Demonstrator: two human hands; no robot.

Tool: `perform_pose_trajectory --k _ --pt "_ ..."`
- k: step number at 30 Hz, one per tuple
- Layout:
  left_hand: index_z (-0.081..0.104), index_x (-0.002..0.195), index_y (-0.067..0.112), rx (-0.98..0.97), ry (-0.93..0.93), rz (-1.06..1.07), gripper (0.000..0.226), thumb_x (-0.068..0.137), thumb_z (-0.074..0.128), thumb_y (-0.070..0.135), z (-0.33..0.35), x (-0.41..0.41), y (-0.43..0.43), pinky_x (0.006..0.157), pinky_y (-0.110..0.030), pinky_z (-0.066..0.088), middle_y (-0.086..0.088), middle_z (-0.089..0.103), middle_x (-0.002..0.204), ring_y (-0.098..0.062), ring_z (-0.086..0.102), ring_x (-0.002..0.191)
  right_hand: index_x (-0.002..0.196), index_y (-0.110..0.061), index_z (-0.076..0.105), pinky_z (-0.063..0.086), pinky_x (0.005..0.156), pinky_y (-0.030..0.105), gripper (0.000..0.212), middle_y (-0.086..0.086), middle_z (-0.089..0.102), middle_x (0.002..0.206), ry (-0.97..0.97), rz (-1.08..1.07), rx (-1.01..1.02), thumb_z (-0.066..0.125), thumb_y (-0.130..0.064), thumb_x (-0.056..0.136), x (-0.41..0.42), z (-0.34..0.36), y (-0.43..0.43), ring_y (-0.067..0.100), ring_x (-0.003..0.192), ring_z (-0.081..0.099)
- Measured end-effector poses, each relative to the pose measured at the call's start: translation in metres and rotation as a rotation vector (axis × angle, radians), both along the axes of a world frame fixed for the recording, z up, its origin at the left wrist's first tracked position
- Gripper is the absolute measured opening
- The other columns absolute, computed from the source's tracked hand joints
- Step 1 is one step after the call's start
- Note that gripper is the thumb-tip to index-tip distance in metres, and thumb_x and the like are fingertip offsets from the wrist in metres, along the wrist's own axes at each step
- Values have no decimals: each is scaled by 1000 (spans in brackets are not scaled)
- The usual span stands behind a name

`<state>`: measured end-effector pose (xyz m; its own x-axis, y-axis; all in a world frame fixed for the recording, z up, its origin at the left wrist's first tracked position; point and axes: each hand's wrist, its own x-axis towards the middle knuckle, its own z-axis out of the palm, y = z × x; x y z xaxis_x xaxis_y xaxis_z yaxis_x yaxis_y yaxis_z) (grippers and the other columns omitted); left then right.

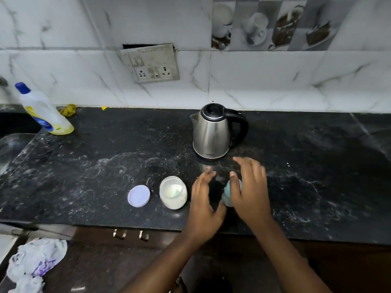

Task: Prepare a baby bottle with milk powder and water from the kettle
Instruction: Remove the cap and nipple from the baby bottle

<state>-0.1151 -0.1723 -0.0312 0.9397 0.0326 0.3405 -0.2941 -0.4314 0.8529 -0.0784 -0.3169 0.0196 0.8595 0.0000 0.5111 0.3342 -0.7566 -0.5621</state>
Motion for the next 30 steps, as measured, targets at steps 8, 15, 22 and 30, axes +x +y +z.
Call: perform_pose_trajectory --k 8,15,22,30 --pt "63 132 40 -133 406 -63 66 73 90 45 -51 37 -45 93 -12 52 19 75 123 4 70 116 131 -14 58 49 90 43 59 15 66 121 522 27 -499 32 -61 106 24 -5 -27 35 111 64" --pt "62 84 36 -170 403 26 24 78 86 34 -71 38 -53 59 -8 44 28 71 74 12 67 73 121 -6 60 39 72 40 72 16 72 115 594 71 -705 48 -72 97 43 -17 -13 35 108 69" --pt "72 106 40 -206 357 9 33 83 91 27 -75 42 -54 75 -9 51 30 78 97 8 73 90 131 -19 57 46 77 39 43 13 65 119 636 395 -757 65 -43 97 56 -5 -34 35 110 64" --pt "74 112 26 -194 380 32 37 82 93 14 -76 42 -52 74 -6 50 33 77 95 10 73 91 142 -26 52 44 77 40 74 12 63 130 650 251 -701 59 -73 86 55 -1 -34 35 114 63"
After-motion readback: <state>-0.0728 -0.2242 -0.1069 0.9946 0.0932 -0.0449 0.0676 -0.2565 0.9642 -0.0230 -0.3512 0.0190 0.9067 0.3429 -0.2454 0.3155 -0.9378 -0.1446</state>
